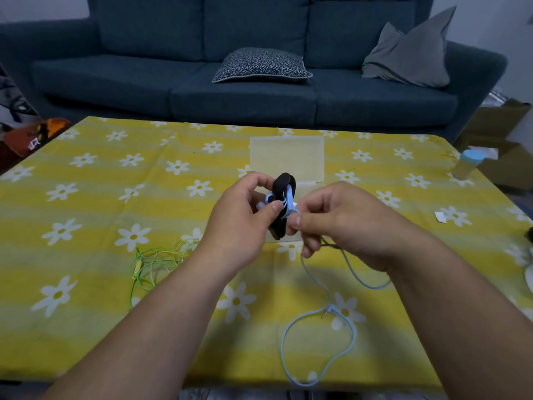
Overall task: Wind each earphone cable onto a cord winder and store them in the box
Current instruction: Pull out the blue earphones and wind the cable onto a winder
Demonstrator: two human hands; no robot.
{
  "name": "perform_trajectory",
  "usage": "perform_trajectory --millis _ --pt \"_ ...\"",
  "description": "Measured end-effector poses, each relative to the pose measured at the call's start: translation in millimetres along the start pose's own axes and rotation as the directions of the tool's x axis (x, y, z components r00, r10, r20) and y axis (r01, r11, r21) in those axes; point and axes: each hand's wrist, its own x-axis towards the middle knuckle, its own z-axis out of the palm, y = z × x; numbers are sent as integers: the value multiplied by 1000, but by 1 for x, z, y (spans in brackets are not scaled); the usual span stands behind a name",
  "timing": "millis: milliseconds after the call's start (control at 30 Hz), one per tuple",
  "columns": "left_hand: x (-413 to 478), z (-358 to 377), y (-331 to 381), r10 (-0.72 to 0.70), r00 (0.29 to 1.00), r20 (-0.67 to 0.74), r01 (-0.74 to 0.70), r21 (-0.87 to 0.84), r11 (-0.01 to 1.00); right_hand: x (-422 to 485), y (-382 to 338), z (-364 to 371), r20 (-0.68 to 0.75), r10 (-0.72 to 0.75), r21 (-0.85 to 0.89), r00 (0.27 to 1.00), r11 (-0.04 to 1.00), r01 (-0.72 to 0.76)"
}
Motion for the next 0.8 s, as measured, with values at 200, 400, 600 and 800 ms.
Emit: perform_trajectory --millis 200,400,600,800 --pt "2 -3 -4 14 999 38 -20 183 983 -2 -7 -12 -243 -83 -309 966 951 4" --pt "-2 -1 -2 -44 983 179 21 129 991 4 0 -17 -375 -176 -386 910 922 20" --pt "-7 -5 8 -135 901 413 255 -251 934 6 5 -21 -402 -146 -219 904 974 60" --pt "-9 -2 11 -96 901 423 289 -419 861 12 18 -14 -271 20 67 962 998 -1"
